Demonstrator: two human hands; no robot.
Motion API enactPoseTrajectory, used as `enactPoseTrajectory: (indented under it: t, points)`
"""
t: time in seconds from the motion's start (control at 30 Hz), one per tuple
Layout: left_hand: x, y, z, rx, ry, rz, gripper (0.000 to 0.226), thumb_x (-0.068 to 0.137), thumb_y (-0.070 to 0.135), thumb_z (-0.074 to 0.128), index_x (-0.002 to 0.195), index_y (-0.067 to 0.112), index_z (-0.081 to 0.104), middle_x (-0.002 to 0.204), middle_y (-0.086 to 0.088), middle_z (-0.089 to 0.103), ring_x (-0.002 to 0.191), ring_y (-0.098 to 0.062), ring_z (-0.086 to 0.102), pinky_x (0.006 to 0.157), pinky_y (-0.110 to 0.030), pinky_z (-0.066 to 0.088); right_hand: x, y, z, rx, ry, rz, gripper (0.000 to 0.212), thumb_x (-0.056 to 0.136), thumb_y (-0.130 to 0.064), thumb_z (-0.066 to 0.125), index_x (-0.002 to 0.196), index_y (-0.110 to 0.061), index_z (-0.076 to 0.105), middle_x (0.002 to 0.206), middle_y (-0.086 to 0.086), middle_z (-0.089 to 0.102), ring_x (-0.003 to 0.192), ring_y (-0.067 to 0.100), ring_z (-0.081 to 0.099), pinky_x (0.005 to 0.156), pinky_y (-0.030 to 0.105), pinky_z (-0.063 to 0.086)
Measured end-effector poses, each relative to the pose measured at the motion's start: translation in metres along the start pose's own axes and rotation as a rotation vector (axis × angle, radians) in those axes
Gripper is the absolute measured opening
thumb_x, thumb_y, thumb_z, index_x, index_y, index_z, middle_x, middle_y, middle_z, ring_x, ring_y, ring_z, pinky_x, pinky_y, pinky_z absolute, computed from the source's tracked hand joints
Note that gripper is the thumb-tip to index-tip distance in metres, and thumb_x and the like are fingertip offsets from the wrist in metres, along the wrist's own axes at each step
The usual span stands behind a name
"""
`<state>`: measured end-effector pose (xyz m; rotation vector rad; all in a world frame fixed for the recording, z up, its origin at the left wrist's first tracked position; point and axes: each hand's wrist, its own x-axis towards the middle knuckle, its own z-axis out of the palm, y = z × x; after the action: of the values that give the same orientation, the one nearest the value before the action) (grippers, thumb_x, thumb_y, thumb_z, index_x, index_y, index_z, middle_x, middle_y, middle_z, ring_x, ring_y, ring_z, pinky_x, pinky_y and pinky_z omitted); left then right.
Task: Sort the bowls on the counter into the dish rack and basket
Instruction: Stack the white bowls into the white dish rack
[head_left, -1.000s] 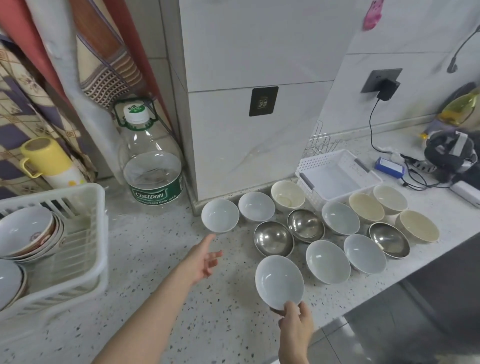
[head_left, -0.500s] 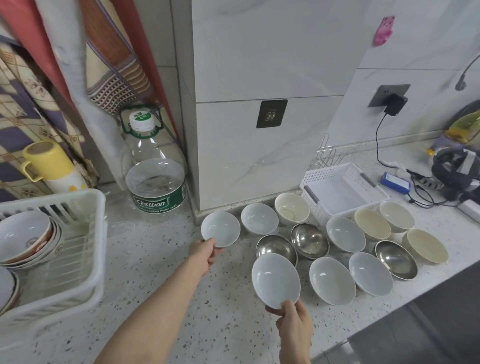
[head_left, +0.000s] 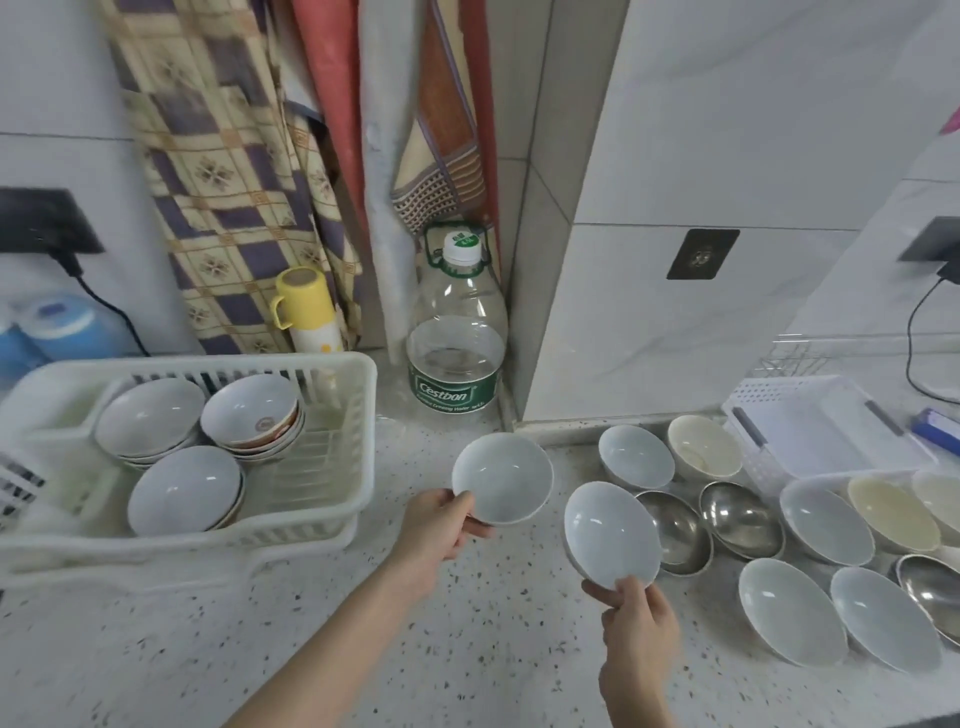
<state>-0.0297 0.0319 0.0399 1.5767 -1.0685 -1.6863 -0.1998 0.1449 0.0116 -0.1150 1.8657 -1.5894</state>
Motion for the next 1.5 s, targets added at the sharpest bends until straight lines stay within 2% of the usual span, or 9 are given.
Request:
enactPoseTrajectory:
  t: [0.3,0.43,0.63,0.73,0.87,0.97,1.1,1.33,1.5]
  points:
    - [-0.045,0.023,-0.149,-0.165,0.148,0.125,0.02,0.086,0.004,0.048,0.095,0.007,0.066,0.068,-0.016,0.074,0.036,-0.006,0.037,0.036,-0.015,0.025,-0.078,0.003,0.082,0.023,-0.171,-0.115,0.015,0.082,-0.005,0.049,0.086,-0.008,0.063,0.067,0.019,0.072,0.033,0.004,0.03,0.034,0.017,0.023]
    - [-0.053,0.022,-0.22,-0.201,0.267,0.168,0.019,0.086,0.002,0.045,0.092,0.005,0.063,0.064,-0.016,0.073,0.038,-0.008,0.042,0.033,-0.014,0.025,-0.116,0.002,0.124,-0.049,-0.305,-0.209,0.013,0.083,-0.005,0.052,0.077,-0.013,0.061,0.063,0.017,0.07,0.044,0.013,0.035,0.043,0.025,0.029]
    - [-0.061,0.013,-0.317,-0.206,0.368,0.208,0.02,0.089,0.003,0.047,0.097,0.009,0.064,0.069,-0.016,0.075,0.032,-0.004,0.029,0.033,-0.015,0.023,-0.167,-0.002,0.187,-0.194,-0.503,-0.421,0.017,0.078,-0.02,0.051,0.062,-0.022,0.057,0.05,-0.008,0.055,0.044,0.003,0.044,0.05,0.025,0.031]
    - [-0.06,0.009,-0.352,-0.181,0.422,0.209,0.019,0.089,0.005,0.048,0.095,0.009,0.065,0.07,-0.014,0.076,0.033,-0.004,0.026,0.033,-0.015,0.025,-0.183,0.0,0.221,-0.301,-0.618,-0.453,0.013,0.075,-0.023,0.048,0.074,-0.024,0.061,0.048,-0.017,0.056,0.044,-0.001,0.052,0.046,0.018,0.035]
    - [-0.053,0.008,-0.379,-0.185,0.456,0.229,0.018,0.088,0.001,0.046,0.092,0.004,0.063,0.067,-0.014,0.074,0.031,-0.003,0.031,0.033,-0.015,0.027,-0.193,0.02,0.26,-0.411,-0.649,-0.457,0.026,0.089,-0.014,0.053,0.111,-0.026,0.061,0.069,-0.011,0.067,0.06,-0.006,0.062,0.054,0.018,0.042]
    - [-0.044,0.009,-0.39,-0.223,0.469,0.243,0.016,0.086,-0.001,0.048,0.092,0.001,0.063,0.067,-0.016,0.074,0.031,-0.003,0.032,0.033,-0.014,0.028,-0.195,0.03,0.278,-0.464,-0.662,-0.495,0.037,0.088,-0.014,0.053,0.119,-0.032,0.054,0.056,-0.012,0.064,0.057,-0.002,0.058,0.055,0.02,0.04]
    - [-0.03,0.014,-0.396,-0.275,0.473,0.243,0.016,0.082,-0.002,0.05,0.091,0.0,0.064,0.06,-0.014,0.071,0.032,-0.005,0.03,0.032,-0.015,0.027,-0.193,0.031,0.294,-0.517,-0.671,-0.501,0.041,0.088,-0.011,0.053,0.121,-0.034,0.051,0.06,-0.004,0.068,0.058,-0.001,0.062,0.056,0.025,0.042]
    - [-0.017,0.008,-0.395,-0.285,0.493,0.291,0.015,0.082,-0.002,0.052,0.086,-0.003,0.066,0.044,0.003,0.06,0.031,-0.001,0.036,0.033,-0.012,0.029,-0.181,0.031,0.298,-0.542,-0.756,-0.44,0.036,0.088,-0.006,0.053,0.116,-0.025,0.064,0.061,-0.012,0.069,0.046,0.003,0.059,0.053,0.024,0.04]
    - [-0.009,0.004,-0.396,-0.356,0.509,0.315,0.013,0.083,-0.001,0.054,0.084,-0.004,0.066,0.046,0.004,0.059,0.032,-0.001,0.036,0.034,-0.012,0.03,-0.185,0.03,0.304,-0.666,-0.806,-0.432,0.036,0.09,-0.014,0.053,0.113,-0.042,0.056,0.068,-0.007,0.075,0.066,0.009,0.072,0.061,0.028,0.048]
